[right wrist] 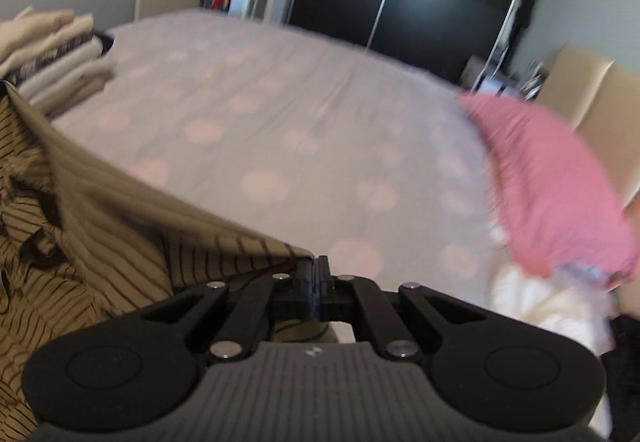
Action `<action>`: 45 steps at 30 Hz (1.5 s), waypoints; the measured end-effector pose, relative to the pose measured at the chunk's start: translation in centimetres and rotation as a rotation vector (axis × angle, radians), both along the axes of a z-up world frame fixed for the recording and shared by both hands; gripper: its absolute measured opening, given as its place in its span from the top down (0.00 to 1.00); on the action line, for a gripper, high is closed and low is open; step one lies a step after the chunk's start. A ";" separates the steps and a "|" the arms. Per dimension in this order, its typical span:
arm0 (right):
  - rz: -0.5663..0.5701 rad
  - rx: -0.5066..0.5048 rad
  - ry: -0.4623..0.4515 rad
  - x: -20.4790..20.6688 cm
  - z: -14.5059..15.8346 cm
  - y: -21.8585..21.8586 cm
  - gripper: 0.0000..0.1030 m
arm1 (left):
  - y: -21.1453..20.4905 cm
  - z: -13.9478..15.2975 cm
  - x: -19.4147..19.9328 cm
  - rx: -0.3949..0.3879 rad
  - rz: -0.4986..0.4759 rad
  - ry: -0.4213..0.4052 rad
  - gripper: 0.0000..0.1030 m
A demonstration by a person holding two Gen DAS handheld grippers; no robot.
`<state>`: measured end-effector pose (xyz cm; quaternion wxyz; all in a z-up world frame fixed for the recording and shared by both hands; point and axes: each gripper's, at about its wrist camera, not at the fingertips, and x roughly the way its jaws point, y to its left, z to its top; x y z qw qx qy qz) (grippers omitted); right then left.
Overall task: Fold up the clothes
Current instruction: 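Lift the striped shirt high with both grippers to shake it out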
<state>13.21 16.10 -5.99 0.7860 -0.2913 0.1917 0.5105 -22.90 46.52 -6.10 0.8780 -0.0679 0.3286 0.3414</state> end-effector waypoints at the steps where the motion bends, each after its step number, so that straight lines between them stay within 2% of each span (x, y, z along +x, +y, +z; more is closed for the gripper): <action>1: -0.010 0.029 -0.022 -0.4 1.1 -0.5 0.99 | -0.4 1.2 -0.5 0.008 0.009 -0.029 1.00; 5: -0.066 0.158 -0.096 -2.0 5.9 -2.8 0.99 | -2.2 6.3 -2.7 0.060 0.026 -0.160 1.00; 12: -0.117 0.387 -0.298 -6.5 17.7 -8.8 0.99 | -6.9 17.3 -7.2 0.213 -0.011 -0.341 1.00; 18: -0.167 0.627 -0.463 -11.8 28.1 -15.7 0.99 | -12.4 27.5 -12.3 0.398 -0.031 -0.556 1.00; 19: -0.160 0.660 -0.471 -12.9 29.4 -16.8 0.99 | -13.6 29.1 -13.3 0.440 -0.027 -0.591 1.00; 22: -0.117 0.698 -0.475 -16.1 32.0 -19.1 0.99 | -15.8 33.2 -16.2 0.503 0.007 -0.678 1.00; 24: -0.100 0.715 -0.485 -17.9 32.8 -20.1 0.99 | -16.9 34.9 -17.4 0.511 0.016 -0.703 1.00; 28: -0.148 0.790 -0.525 -20.2 34.1 -23.0 0.99 | -20.1 35.6 -18.4 0.552 -0.018 -0.668 1.00; 32: -0.209 0.874 -0.614 -22.9 35.0 -26.5 0.99 | -23.8 35.7 -20.8 0.593 -0.037 -0.732 1.00; 35: -0.198 0.906 -0.652 -25.0 35.8 -28.8 0.99 | -25.8 36.3 -22.0 0.625 -0.059 -0.786 1.00; 36: -0.195 0.908 -0.656 -25.3 36.1 -29.2 0.99 | -26.3 36.4 -22.2 0.627 -0.074 -0.802 1.00; 39: -0.163 0.892 -0.649 -25.9 36.5 -29.6 0.99 | -27.6 36.1 -20.0 0.631 -0.127 -0.710 1.00; 42: -0.166 0.872 -0.655 -25.2 36.4 -29.1 0.99 | -28.0 35.8 -20.2 0.605 -0.132 -0.751 1.00; 45: -0.147 0.867 -0.616 -25.4 36.0 -28.8 0.99 | -28.0 36.2 -21.5 0.596 -0.119 -0.805 1.00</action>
